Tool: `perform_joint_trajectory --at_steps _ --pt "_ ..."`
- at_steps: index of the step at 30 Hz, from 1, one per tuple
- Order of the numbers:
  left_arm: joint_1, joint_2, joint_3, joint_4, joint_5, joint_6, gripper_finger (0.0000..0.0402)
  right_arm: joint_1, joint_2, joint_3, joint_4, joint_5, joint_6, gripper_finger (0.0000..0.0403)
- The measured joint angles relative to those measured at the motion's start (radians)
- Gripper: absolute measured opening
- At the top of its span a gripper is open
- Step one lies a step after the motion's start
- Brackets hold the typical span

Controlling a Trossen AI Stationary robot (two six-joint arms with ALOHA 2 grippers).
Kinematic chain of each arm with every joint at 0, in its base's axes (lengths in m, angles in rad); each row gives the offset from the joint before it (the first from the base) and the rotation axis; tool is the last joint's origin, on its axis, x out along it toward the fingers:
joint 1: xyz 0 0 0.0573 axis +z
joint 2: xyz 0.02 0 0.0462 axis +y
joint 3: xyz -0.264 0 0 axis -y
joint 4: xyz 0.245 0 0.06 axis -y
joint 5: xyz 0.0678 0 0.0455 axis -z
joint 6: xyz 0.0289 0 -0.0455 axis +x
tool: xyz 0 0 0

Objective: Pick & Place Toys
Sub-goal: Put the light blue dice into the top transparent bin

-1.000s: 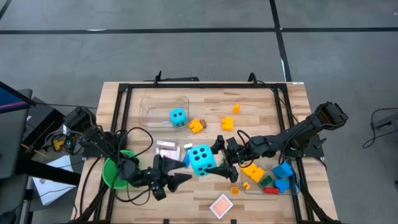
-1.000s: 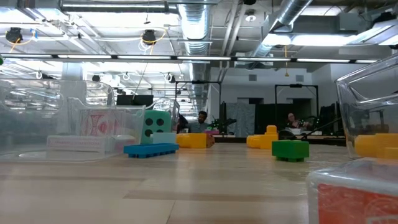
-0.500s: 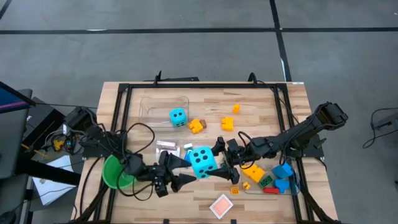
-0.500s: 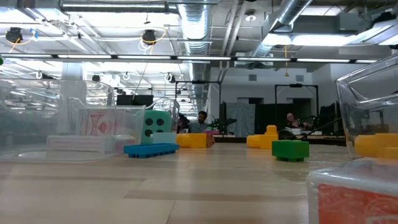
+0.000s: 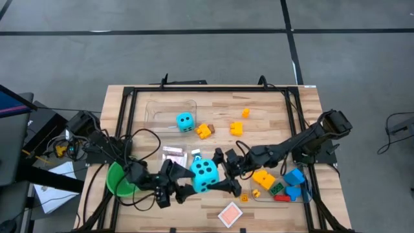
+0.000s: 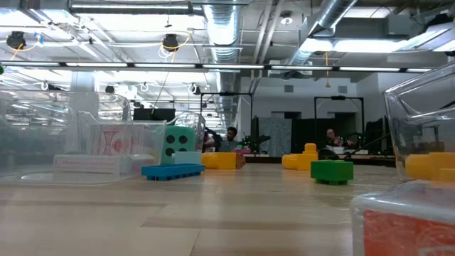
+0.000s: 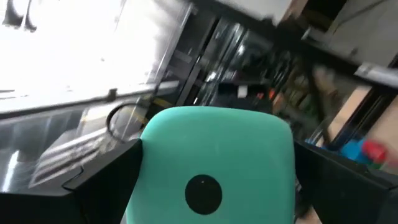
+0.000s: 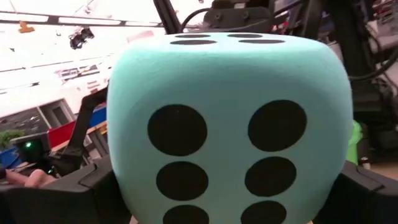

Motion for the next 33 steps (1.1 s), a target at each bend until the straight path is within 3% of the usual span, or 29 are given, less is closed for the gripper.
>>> perform_joint_trajectory --at_steps 5,20,33 --pt "-0.022 0.003 0.001 0.007 -0.108 0.070 0.0400 0.005 -0.029 -0.011 -0.035 0.013 -0.003 0.0351" --pt "-0.043 0.007 -0.002 0.010 -0.177 0.109 0.0400 0.006 -0.037 -0.010 -0.122 -0.004 0.038 0.0351" --pt "-0.043 0.008 -0.003 0.010 -0.178 0.111 0.0400 0.004 -0.040 0.014 -0.214 -0.011 0.050 0.0351"
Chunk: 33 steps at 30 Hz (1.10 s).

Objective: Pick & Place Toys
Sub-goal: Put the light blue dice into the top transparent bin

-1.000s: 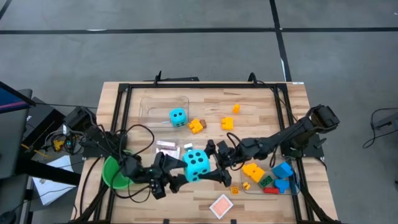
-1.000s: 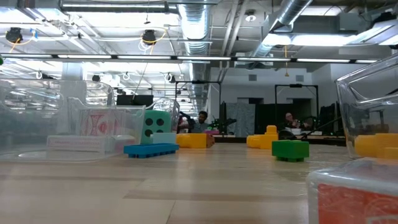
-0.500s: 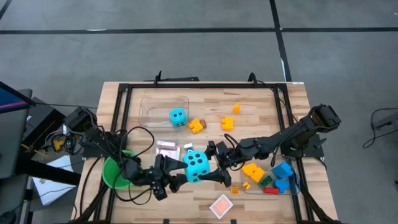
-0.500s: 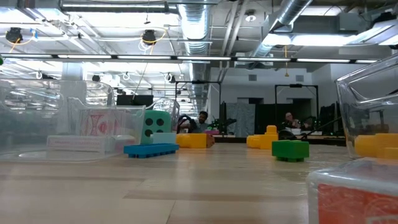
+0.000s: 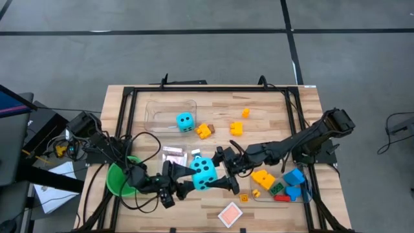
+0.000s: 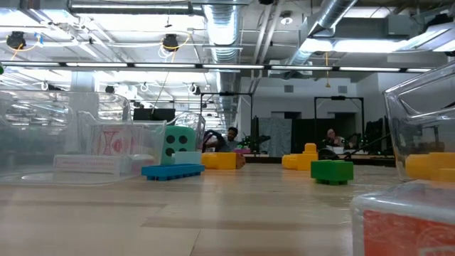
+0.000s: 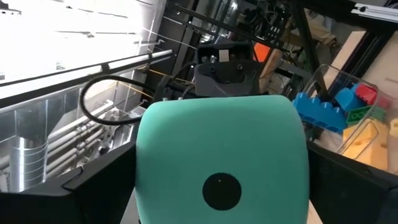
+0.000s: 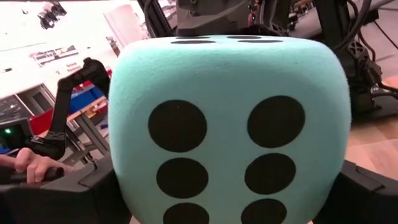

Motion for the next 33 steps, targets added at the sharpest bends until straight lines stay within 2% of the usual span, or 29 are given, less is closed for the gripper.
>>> perform_joint_trajectory --at_steps 4,9,14,17,22,28,33 --pt "0.002 0.000 0.000 -0.021 0.000 -0.016 0.0400 -0.001 0.000 0.036 -0.077 -0.005 -0.009 0.0351" --pt "0.004 0.000 0.000 -0.038 -0.010 -0.019 0.0399 0.001 0.002 0.046 -0.094 -0.002 -0.024 0.0351" --pt "0.003 0.000 0.000 -0.030 -0.012 -0.013 0.0376 -0.002 0.002 0.047 -0.097 0.003 -0.028 0.0352" --pt "0.003 0.000 0.000 -0.031 -0.013 -0.007 0.0358 -0.002 0.002 0.047 -0.097 0.017 -0.048 0.0362" --pt "-0.004 -0.001 0.000 -0.023 -0.024 -0.017 0.0356 -0.002 0.004 0.047 -0.100 0.027 -0.089 0.0393" --pt "-0.011 -0.010 0.005 -0.018 -0.097 -0.008 0.0352 -0.001 -0.030 0.046 -0.133 0.083 -0.131 0.0389" --pt "-0.011 -0.021 0.005 -0.023 -0.154 -0.016 0.0348 -0.002 -0.083 0.049 -0.271 0.181 -0.148 0.0396"
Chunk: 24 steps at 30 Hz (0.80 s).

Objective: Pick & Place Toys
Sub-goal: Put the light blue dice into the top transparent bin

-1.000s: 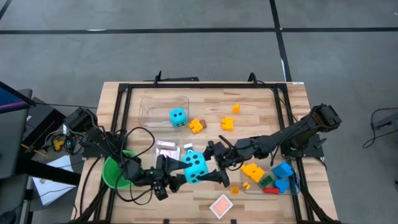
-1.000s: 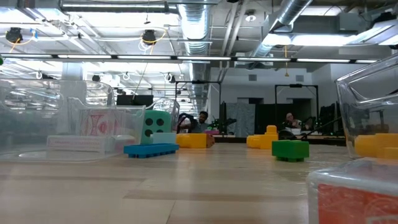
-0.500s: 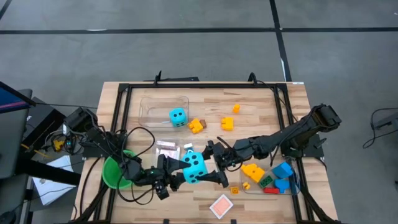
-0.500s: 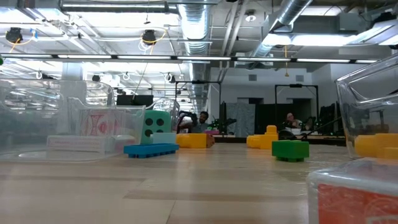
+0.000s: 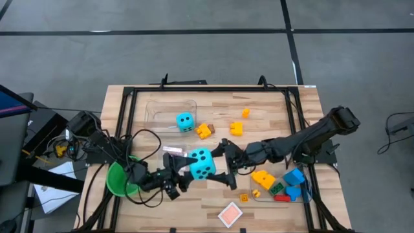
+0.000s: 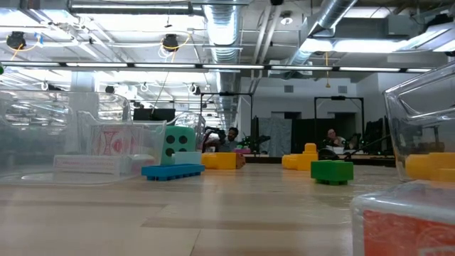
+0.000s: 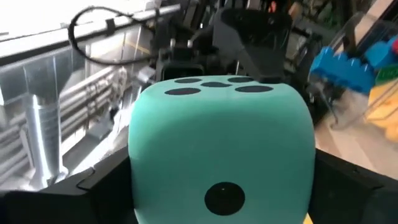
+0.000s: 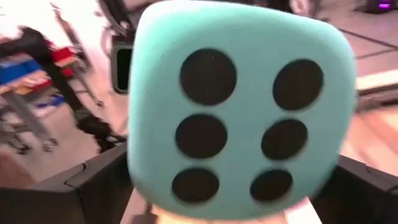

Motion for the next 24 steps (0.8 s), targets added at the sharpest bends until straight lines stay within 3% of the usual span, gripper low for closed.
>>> perform_joint_trajectory --at_steps 4,8,12,20,24 --pt "-0.004 -0.009 -0.003 0.020 -0.117 -0.008 0.0348 0.003 -0.031 -0.007 -0.161 0.092 0.004 0.0397" --pt "-0.005 -0.025 -0.003 0.034 -0.186 0.000 0.0348 0.008 -0.044 -0.007 -0.267 0.158 0.049 0.0396" --pt "-0.004 -0.066 -0.006 0.036 -0.240 -0.059 0.0348 0.020 -0.071 -0.007 -0.361 0.289 0.088 0.0397" --pt "0.072 -0.191 -0.110 0.013 -0.323 -0.263 0.0347 0.068 -0.146 -0.005 -0.463 0.394 0.122 0.0396" --pt "0.166 -0.266 -0.177 -0.092 -0.270 -0.478 0.0347 0.100 -0.171 -0.005 -0.466 0.448 0.121 0.0396"
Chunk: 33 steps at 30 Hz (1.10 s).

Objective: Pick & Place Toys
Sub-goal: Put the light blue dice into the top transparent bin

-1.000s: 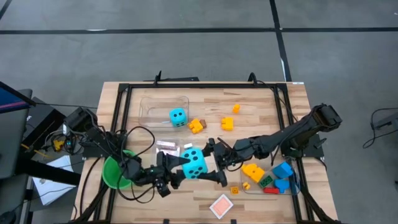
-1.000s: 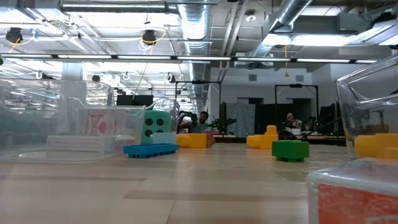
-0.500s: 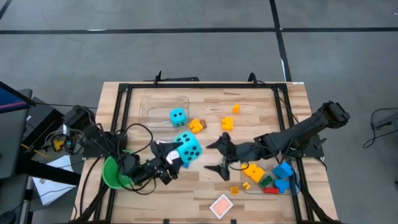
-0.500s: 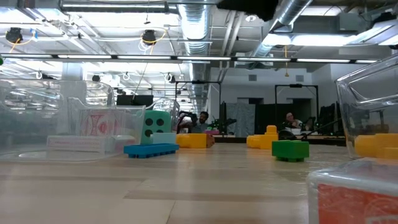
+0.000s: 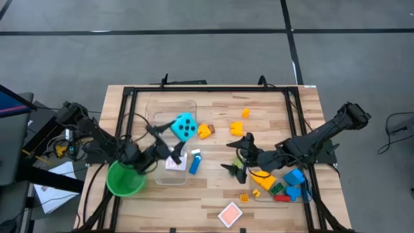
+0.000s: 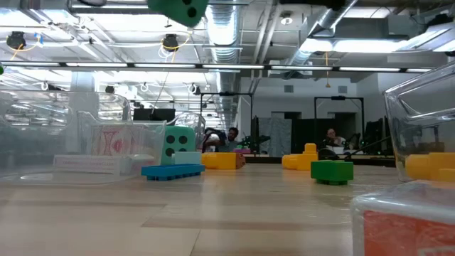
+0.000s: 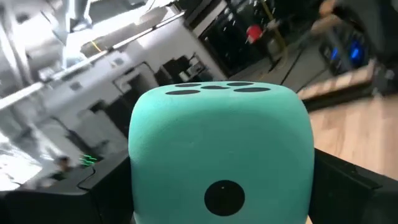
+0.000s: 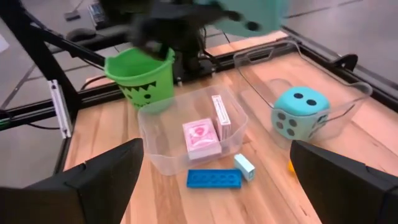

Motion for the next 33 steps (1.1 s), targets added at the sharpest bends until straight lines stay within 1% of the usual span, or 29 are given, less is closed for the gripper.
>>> perform_joint_trajectory --at_steps 3,5,7,9,11,15,18,21,24,26,30,33 --pt "0.082 -0.045 -0.022 -0.165 0.139 -0.232 0.0347 0.015 -0.011 0.000 0.001 0.012 -0.008 0.0396" --pt "0.135 -0.072 -0.022 -0.287 0.204 -0.380 0.0347 0.015 -0.011 0.001 -0.002 0.027 -0.009 0.0396" --pt "0.188 -0.095 -0.022 -0.403 0.206 -0.487 0.0347 0.014 -0.011 0.001 -0.003 0.032 -0.011 0.0396" --pt "0.241 -0.124 -0.022 -0.513 0.182 -0.585 0.0347 0.014 -0.011 0.001 -0.008 0.033 -0.011 0.0396" --pt "0.299 -0.161 -0.022 -0.608 0.184 -0.714 0.0347 0.013 -0.011 0.001 -0.017 0.033 -0.010 0.0396" --pt "0.426 -0.224 -0.022 -0.828 0.294 -0.989 0.0347 0.012 -0.011 0.001 -0.020 0.032 -0.010 0.0396" --pt "0.500 -0.229 -0.022 -0.998 0.317 -1.148 0.0347 0.012 -0.011 0.001 -0.020 0.033 -0.008 0.0396" --pt "0.555 -0.220 -0.022 -1.129 0.319 -1.279 0.0347 0.012 -0.011 0.001 -0.020 0.033 -0.008 0.0396" --pt "0.594 -0.219 -0.022 -1.200 0.319 -1.380 0.0346 0.012 -0.011 0.001 -0.019 0.033 -0.008 0.0396" --pt "0.613 -0.219 -0.022 -1.230 0.333 -1.423 0.0346 0.012 -0.011 0.001 -0.019 0.033 -0.008 0.0396" --pt "0.656 -0.219 -0.022 -1.282 0.404 -1.491 0.0346 0.011 -0.011 0.001 -0.019 0.033 -0.004 0.0396" --pt "0.684 -0.219 -0.022 -1.352 0.417 -1.547 0.0346 0.011 -0.011 0.001 -0.019 0.032 0.000 0.0396"
